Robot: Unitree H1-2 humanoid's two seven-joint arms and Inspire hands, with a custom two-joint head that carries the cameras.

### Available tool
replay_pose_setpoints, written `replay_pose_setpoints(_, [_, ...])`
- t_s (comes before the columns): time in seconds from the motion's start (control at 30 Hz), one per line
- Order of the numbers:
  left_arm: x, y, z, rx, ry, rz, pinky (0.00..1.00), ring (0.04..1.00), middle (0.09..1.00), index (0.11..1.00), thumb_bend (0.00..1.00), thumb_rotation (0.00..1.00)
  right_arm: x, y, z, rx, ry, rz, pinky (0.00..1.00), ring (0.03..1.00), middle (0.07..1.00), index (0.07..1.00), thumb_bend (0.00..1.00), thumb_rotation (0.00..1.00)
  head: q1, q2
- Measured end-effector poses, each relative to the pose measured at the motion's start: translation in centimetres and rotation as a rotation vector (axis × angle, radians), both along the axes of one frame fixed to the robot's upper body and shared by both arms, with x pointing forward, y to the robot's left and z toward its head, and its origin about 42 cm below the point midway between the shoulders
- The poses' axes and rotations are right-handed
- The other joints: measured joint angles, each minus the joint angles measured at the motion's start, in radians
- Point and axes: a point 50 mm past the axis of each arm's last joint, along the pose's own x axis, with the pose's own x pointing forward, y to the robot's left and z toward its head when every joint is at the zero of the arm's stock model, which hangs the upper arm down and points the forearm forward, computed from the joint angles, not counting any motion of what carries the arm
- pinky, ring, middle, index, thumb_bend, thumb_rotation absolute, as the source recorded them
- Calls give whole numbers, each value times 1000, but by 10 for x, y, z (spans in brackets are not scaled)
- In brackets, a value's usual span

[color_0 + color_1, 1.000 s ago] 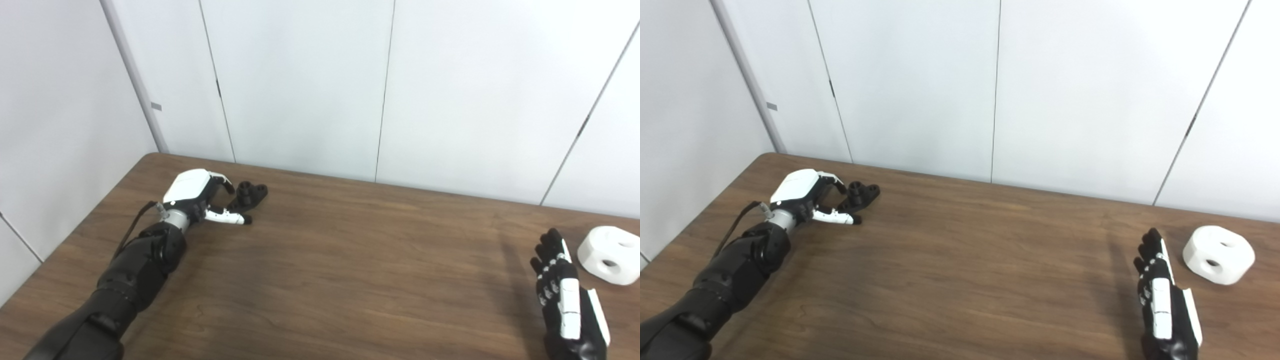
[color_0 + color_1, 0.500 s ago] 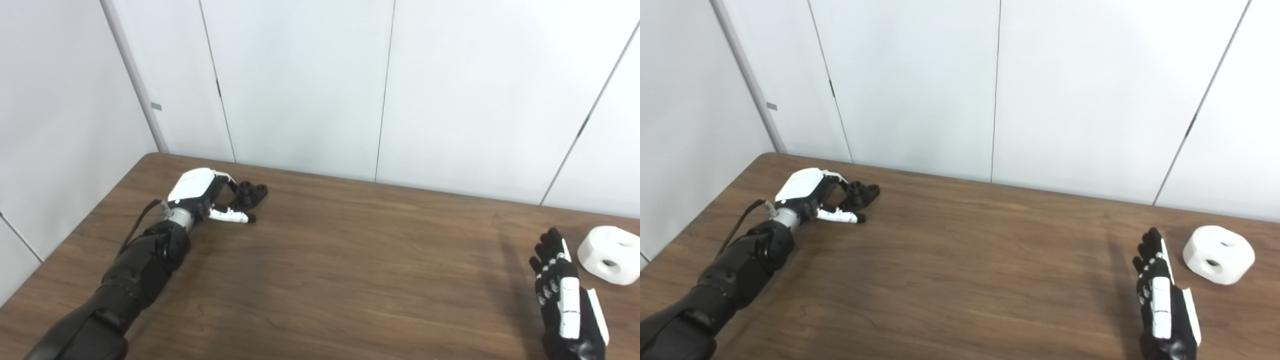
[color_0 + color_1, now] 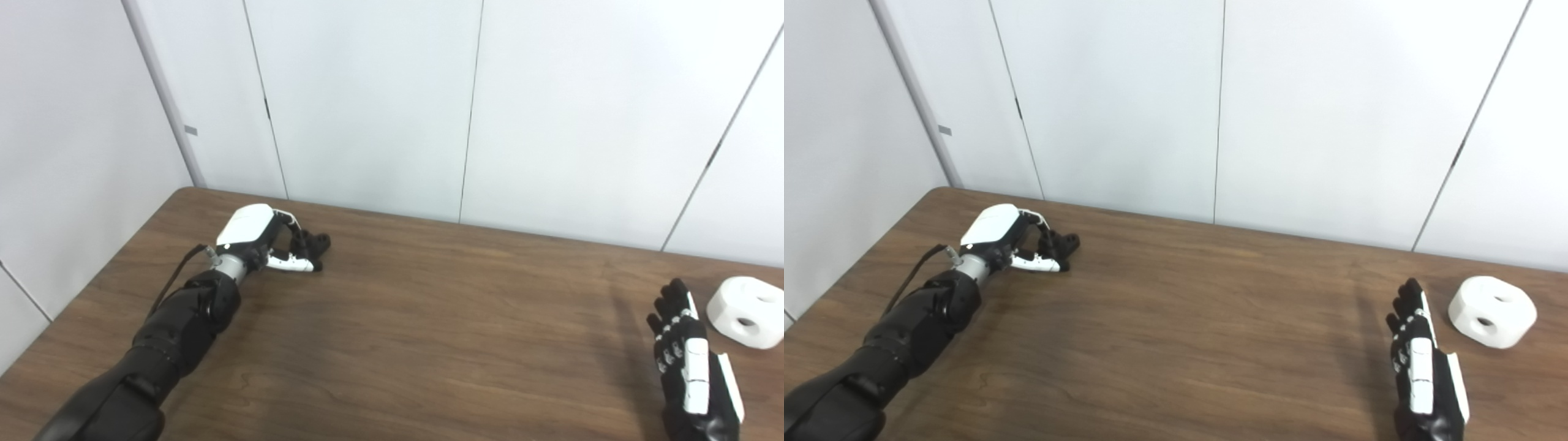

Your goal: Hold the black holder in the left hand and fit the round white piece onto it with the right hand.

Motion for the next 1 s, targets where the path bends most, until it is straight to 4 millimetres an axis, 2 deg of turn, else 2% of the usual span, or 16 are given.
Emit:
replay_pose_setpoints(0.17, [0, -1, 1, 2, -14, -10, 898, 822, 666, 484, 522, 50, 0, 0, 0, 10, -1, 5, 996, 1000, 1000, 997, 341, 1000, 2, -3])
replay_pose_setpoints(0.3, [0, 0, 2, 1, -13, -16, 896, 825, 666, 485, 523, 50, 1, 0, 0, 6, -1, 6, 998, 1000, 1000, 988, 387, 1000, 3, -5])
replay_pose_setpoints(0.77, [-6, 3, 1, -52, -15, -7, 897, 839, 681, 484, 523, 50, 2, 1, 1, 3, -9, 3, 1000, 1000, 991, 971, 374, 1000, 6, -11])
replay_pose_setpoints(0.87, [-13, 0, -6, -93, -21, -1, 947, 873, 703, 483, 524, 53, 2, 0, 1, 0, -9, 3, 1000, 1000, 991, 970, 407, 1000, 0, -9])
replay_pose_setpoints(1.0, [-21, -19, -11, -131, -41, -43, 998, 953, 760, 483, 524, 55, 2, 0, 1, -5, -7, 2, 1000, 1000, 995, 971, 398, 1000, -6, -8])
